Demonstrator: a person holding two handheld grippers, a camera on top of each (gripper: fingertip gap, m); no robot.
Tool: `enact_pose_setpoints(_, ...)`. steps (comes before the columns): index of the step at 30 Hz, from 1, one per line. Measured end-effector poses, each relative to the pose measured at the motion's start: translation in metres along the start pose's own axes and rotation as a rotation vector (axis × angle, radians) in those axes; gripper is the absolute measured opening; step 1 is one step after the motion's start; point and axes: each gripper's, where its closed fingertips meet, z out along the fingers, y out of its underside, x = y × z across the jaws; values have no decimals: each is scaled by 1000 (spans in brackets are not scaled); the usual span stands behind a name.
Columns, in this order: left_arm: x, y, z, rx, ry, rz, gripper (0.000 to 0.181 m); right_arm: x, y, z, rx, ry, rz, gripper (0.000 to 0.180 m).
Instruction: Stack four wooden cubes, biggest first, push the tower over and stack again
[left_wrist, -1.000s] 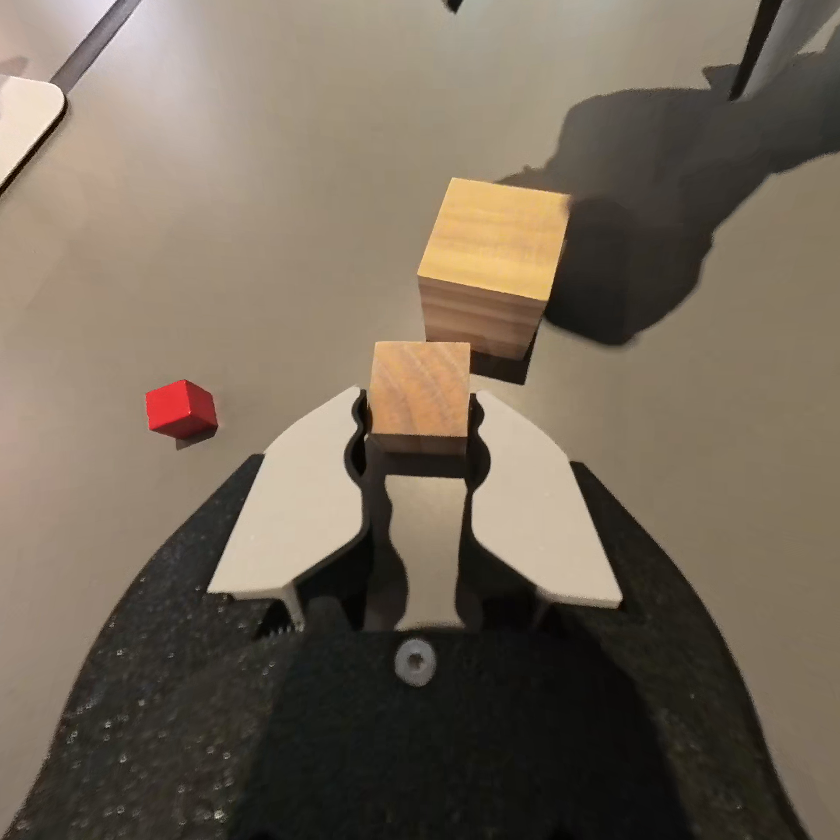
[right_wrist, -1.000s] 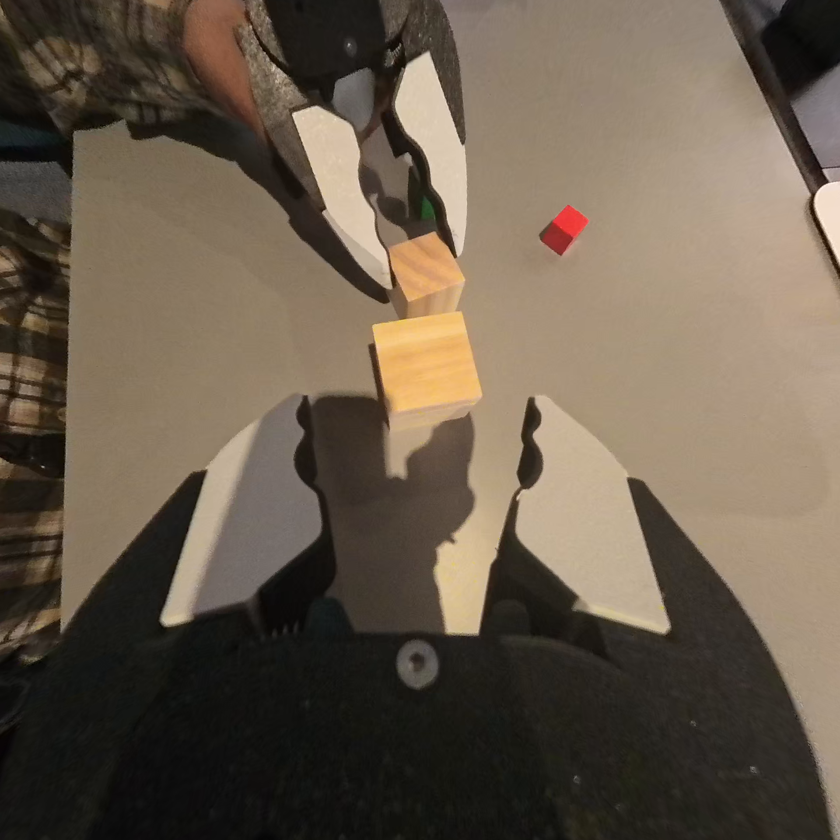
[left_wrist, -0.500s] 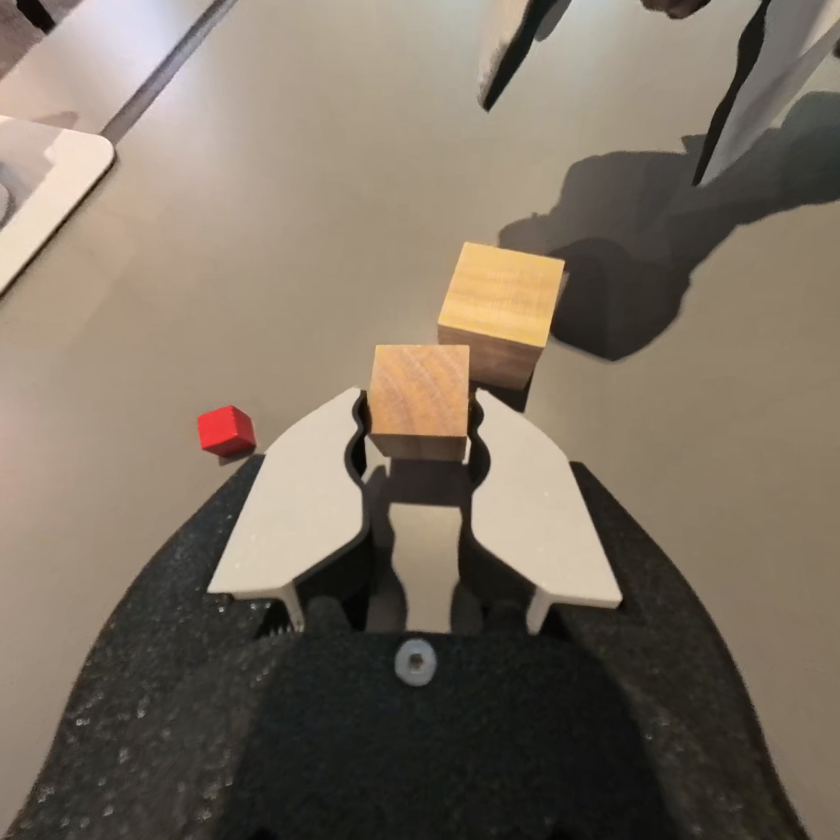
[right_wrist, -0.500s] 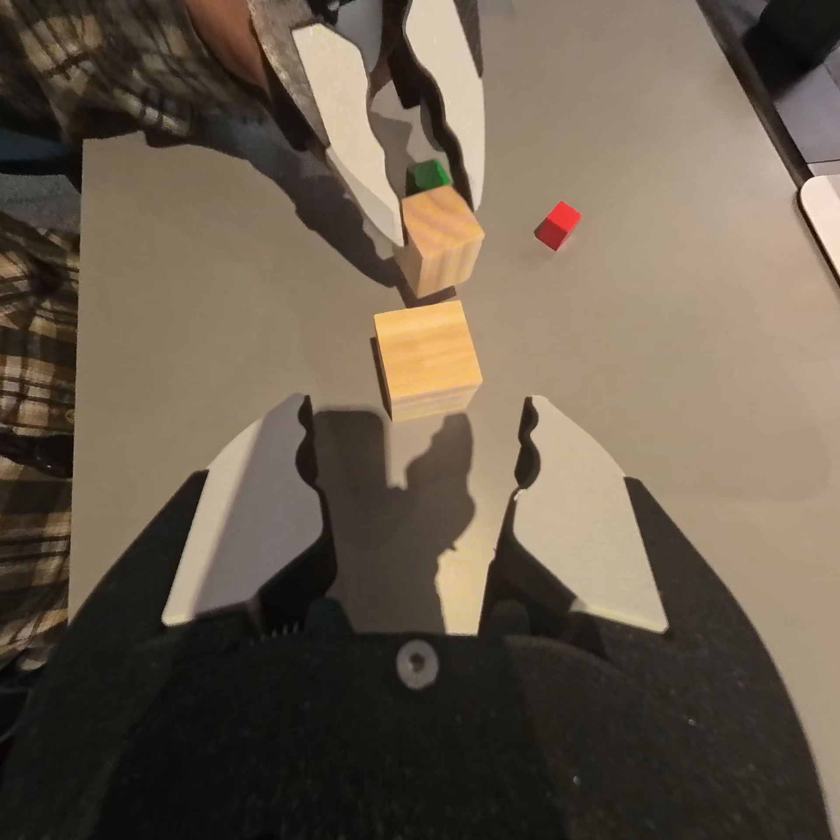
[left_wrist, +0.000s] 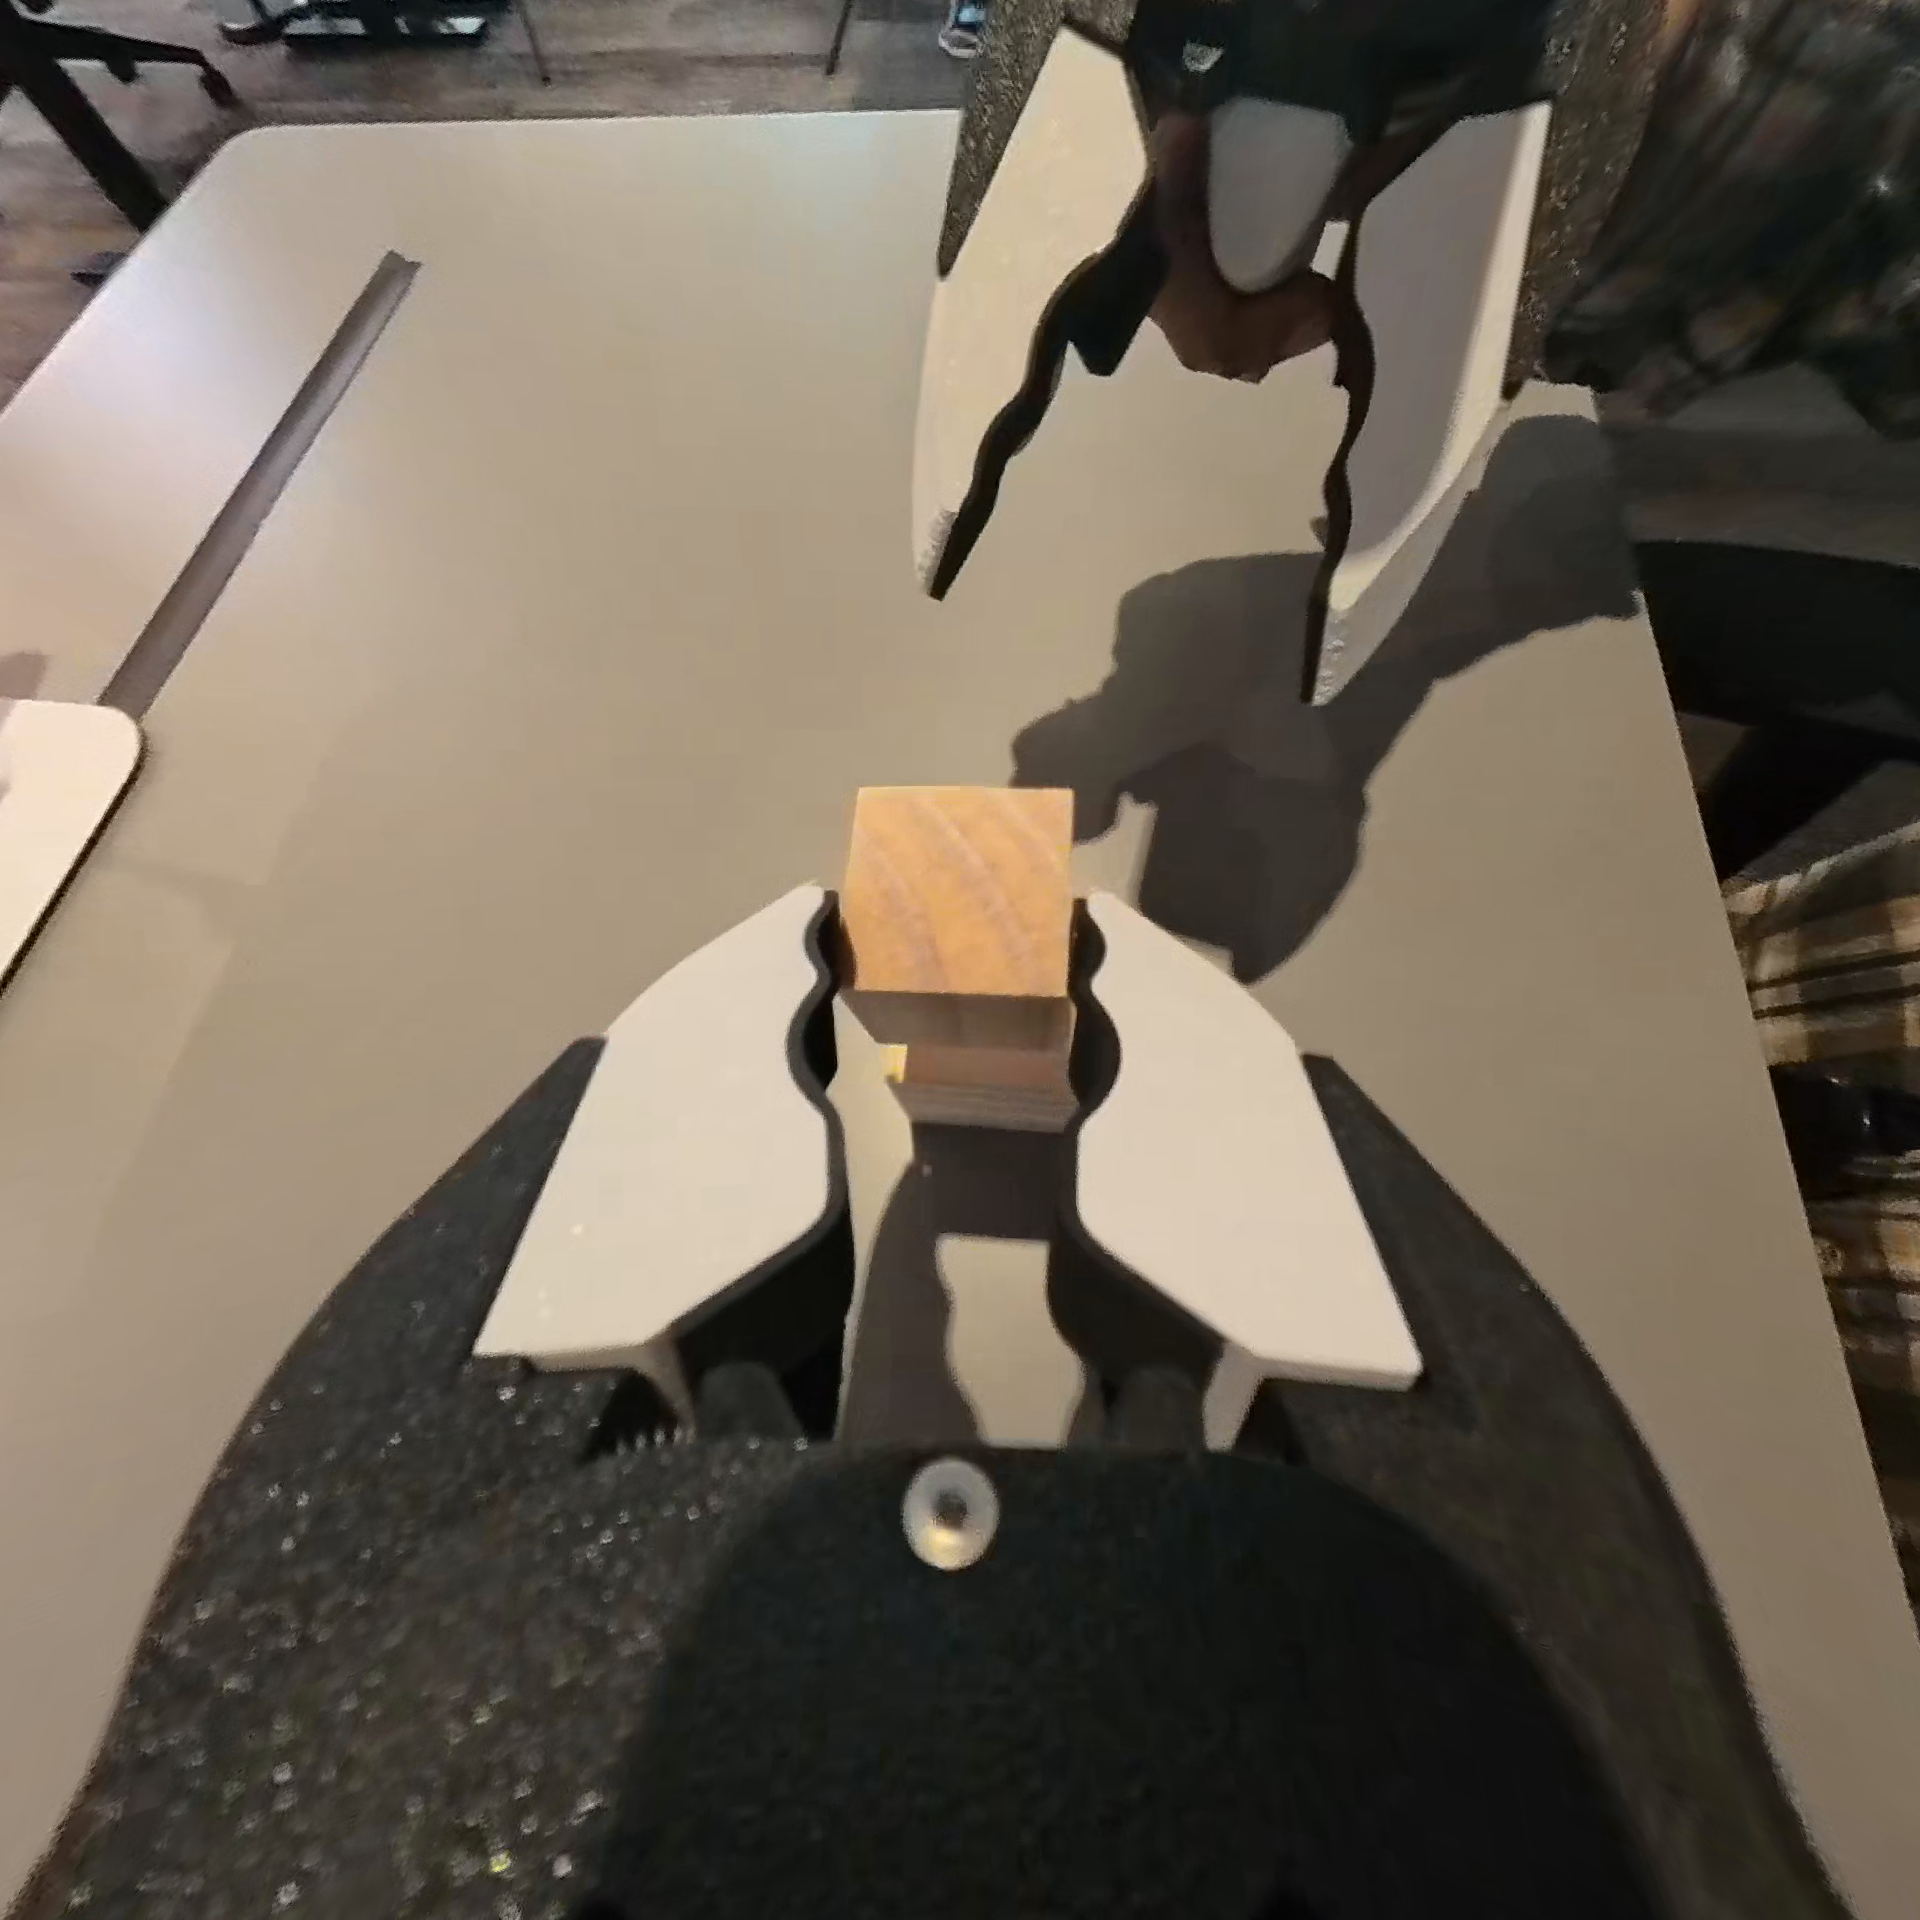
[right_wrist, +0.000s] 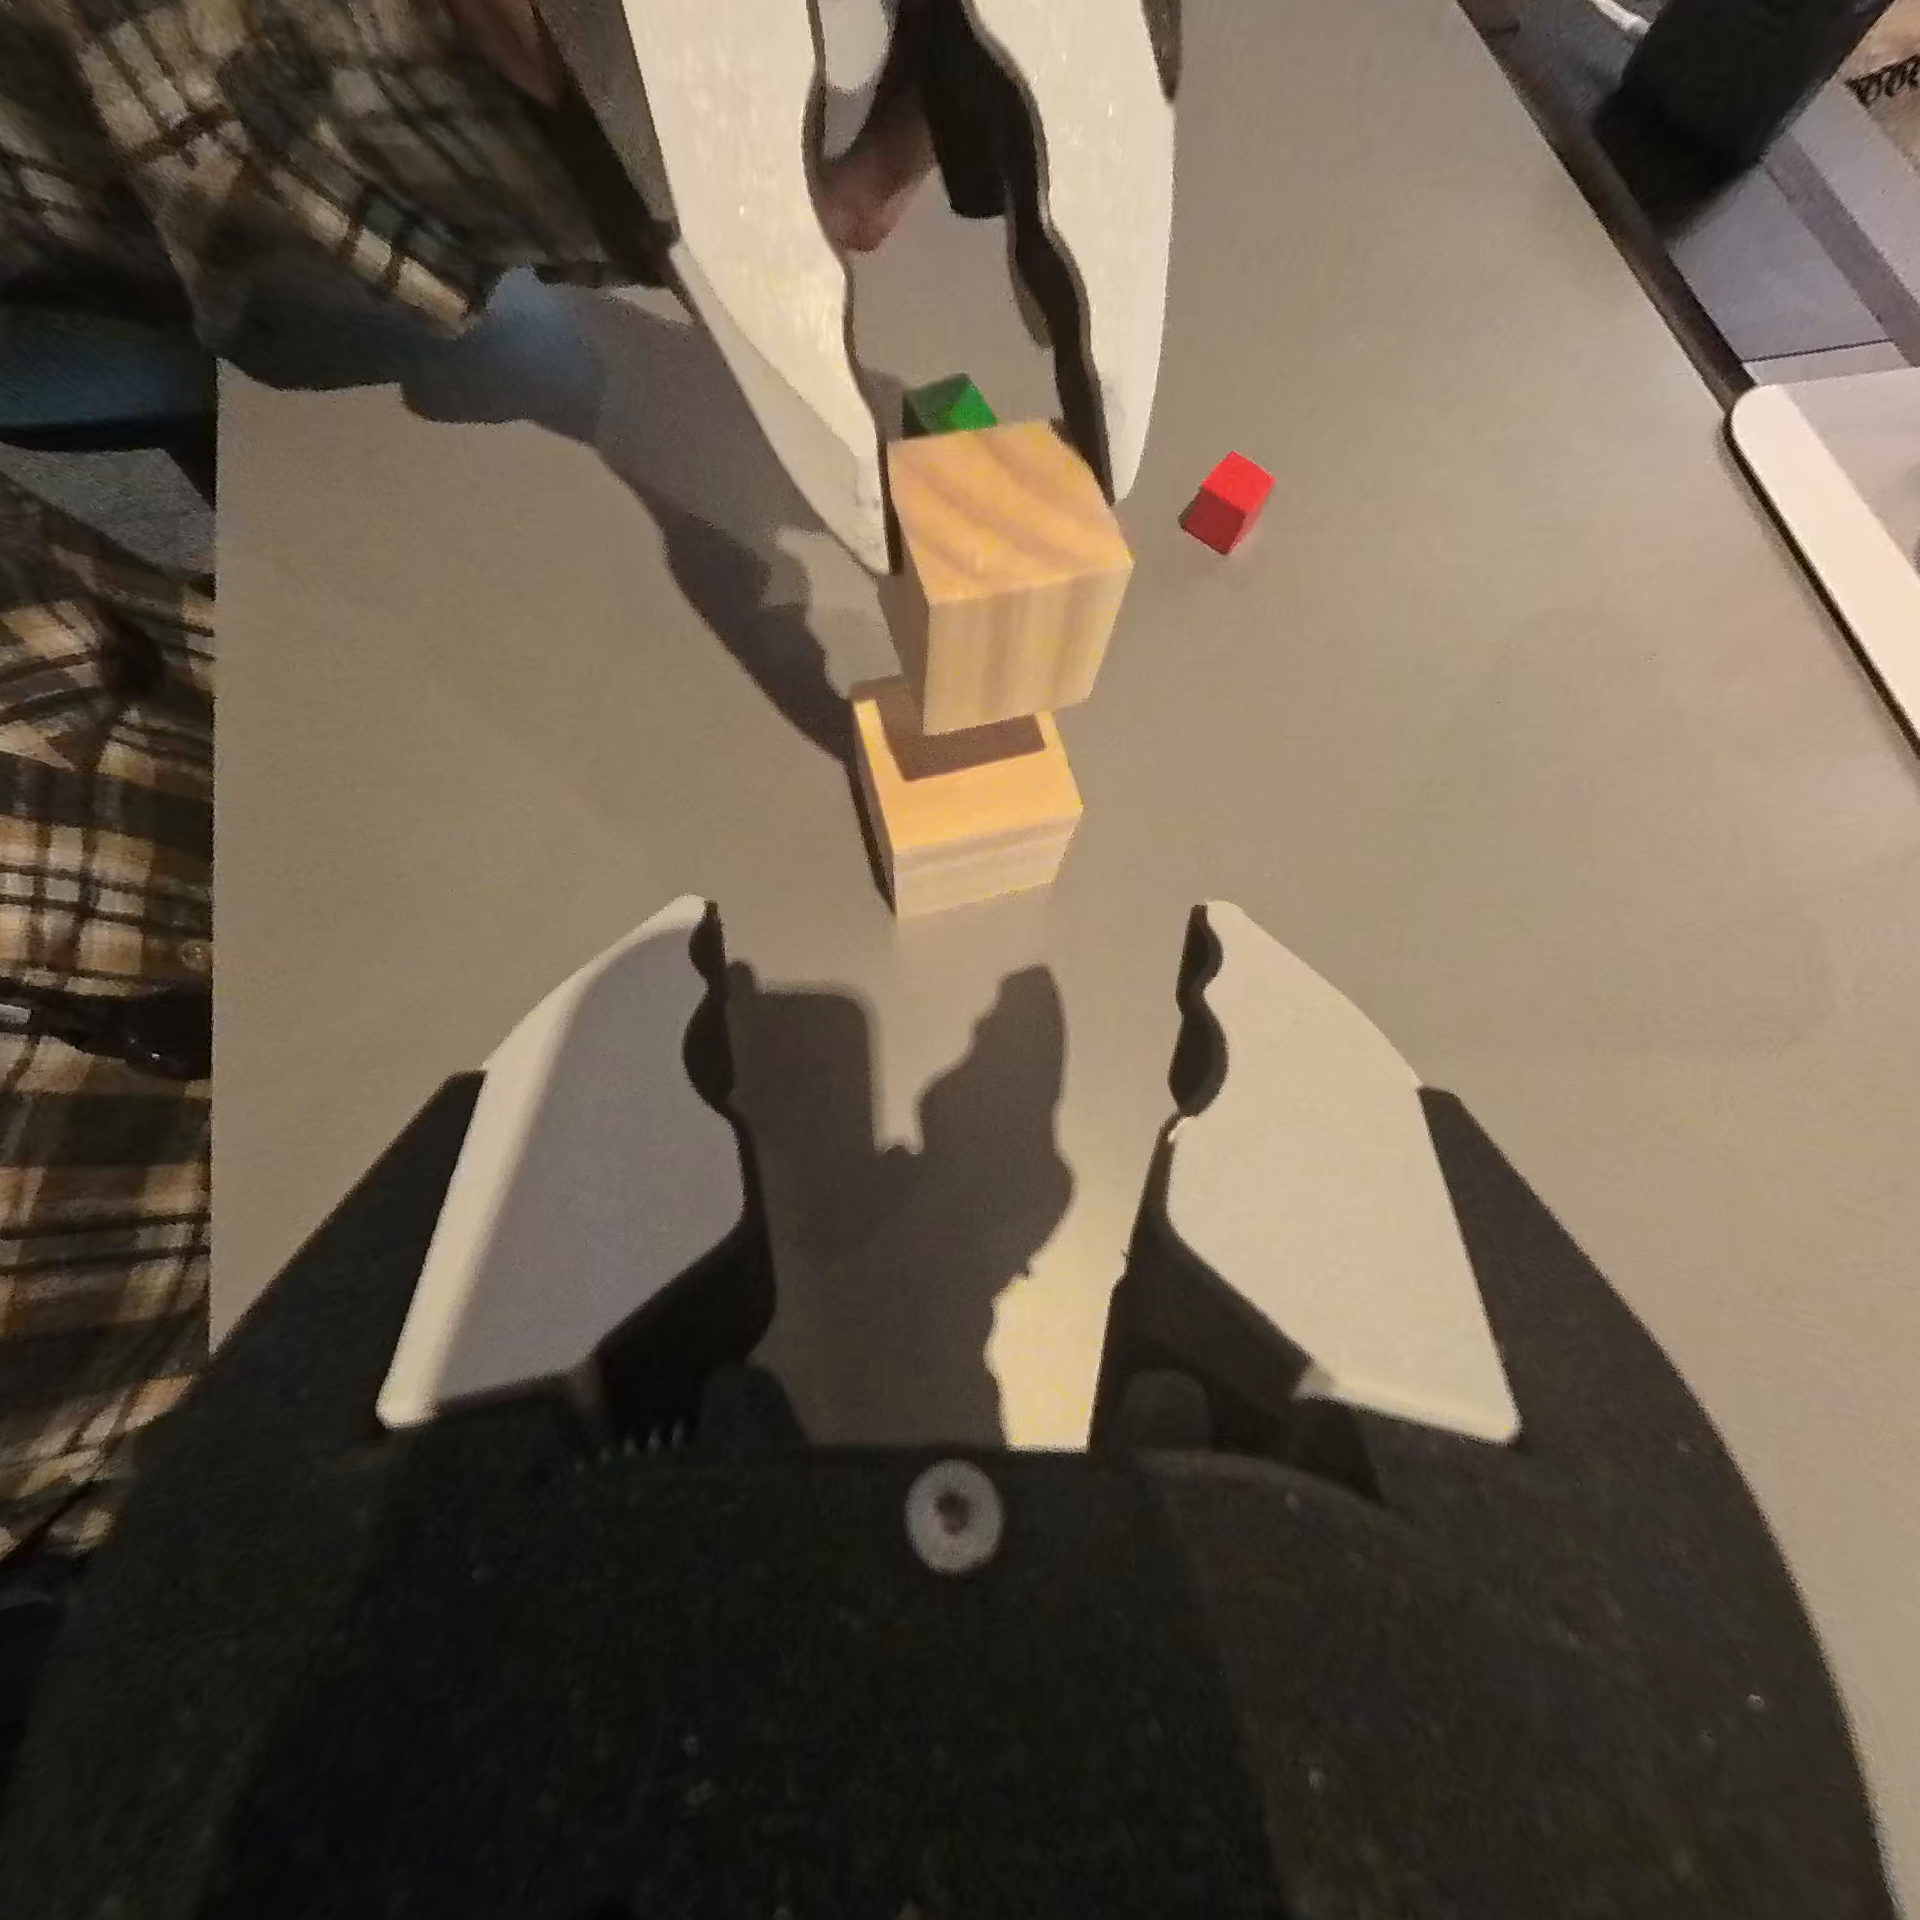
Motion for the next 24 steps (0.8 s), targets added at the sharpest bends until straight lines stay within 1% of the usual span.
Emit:
enact_pose_setpoints(1,2,1,4,-3,14,2,42,0,1,-2,-1,2,2,83)
enact_pose_setpoints(7,2,12,14,-28,49,-5,42,1,6,-7,7,7,13,81)
enact_pose_setpoints(13,4,19,20,-36,63,0,42,1,5,-4,13,-2,14,80)
enact_pose_setpoints(20,4,21,20,-23,59,14,42,0,4,-3,12,-7,14,80)
enact_pose_setpoints(24,5,20,19,2,61,12,43,1,3,-2,16,-2,18,85)
